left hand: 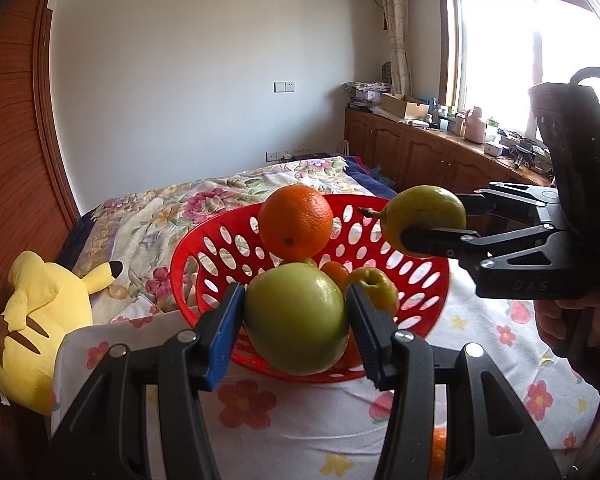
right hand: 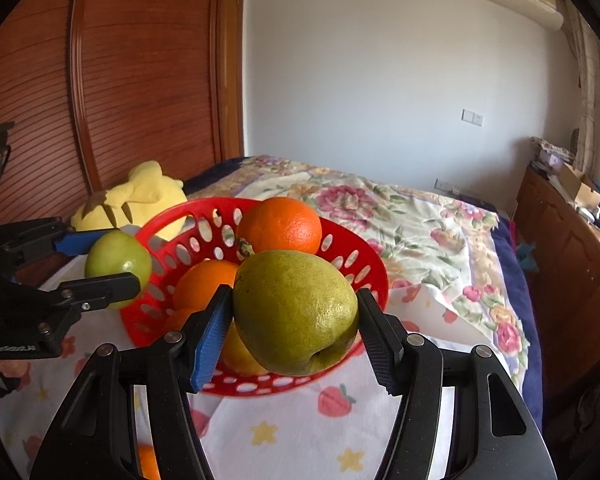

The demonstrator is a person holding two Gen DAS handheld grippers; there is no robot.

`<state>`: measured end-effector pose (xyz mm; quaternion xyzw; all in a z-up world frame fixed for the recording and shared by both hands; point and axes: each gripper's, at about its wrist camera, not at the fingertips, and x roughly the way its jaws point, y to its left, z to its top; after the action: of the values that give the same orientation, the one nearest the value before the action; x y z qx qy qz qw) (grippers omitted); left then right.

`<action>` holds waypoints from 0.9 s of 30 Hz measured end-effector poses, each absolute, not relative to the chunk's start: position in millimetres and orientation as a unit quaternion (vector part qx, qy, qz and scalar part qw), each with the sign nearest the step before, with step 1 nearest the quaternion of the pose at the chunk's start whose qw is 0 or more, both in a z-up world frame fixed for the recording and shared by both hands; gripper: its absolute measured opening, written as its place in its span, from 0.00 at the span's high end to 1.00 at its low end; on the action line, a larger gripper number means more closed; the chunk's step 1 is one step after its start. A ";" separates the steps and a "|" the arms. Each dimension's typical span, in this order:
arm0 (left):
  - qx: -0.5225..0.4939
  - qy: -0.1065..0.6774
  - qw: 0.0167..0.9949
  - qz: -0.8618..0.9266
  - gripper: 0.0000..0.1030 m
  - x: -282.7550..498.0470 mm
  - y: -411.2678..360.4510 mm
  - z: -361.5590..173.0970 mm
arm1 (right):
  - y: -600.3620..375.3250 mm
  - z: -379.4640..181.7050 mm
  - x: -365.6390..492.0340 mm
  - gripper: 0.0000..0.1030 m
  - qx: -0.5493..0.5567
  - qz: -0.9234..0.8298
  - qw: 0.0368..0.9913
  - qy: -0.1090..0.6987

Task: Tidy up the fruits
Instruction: 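Lift and carry the green apple and yellow pear over the red basket, then lower the apple and pear into the red basket and open both tools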

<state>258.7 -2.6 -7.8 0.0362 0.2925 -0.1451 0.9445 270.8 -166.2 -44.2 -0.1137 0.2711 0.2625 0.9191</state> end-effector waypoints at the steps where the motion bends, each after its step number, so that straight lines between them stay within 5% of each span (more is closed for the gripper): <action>1: 0.036 0.294 0.944 -0.144 0.51 262.9 -1.4 -9.3 | -163.3 -46.7 275.8 0.39 -0.117 0.262 0.918 0.275; 27: 0.044 0.307 0.941 -0.137 0.51 288.5 -6.7 -15.0 | -156.7 -71.6 316.9 0.36 -0.124 0.271 0.905 0.303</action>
<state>288.5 -6.7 -15.0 0.0444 0.3074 -0.1366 0.9407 316.9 -156.7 -71.6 -0.1239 0.3028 0.2706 0.9054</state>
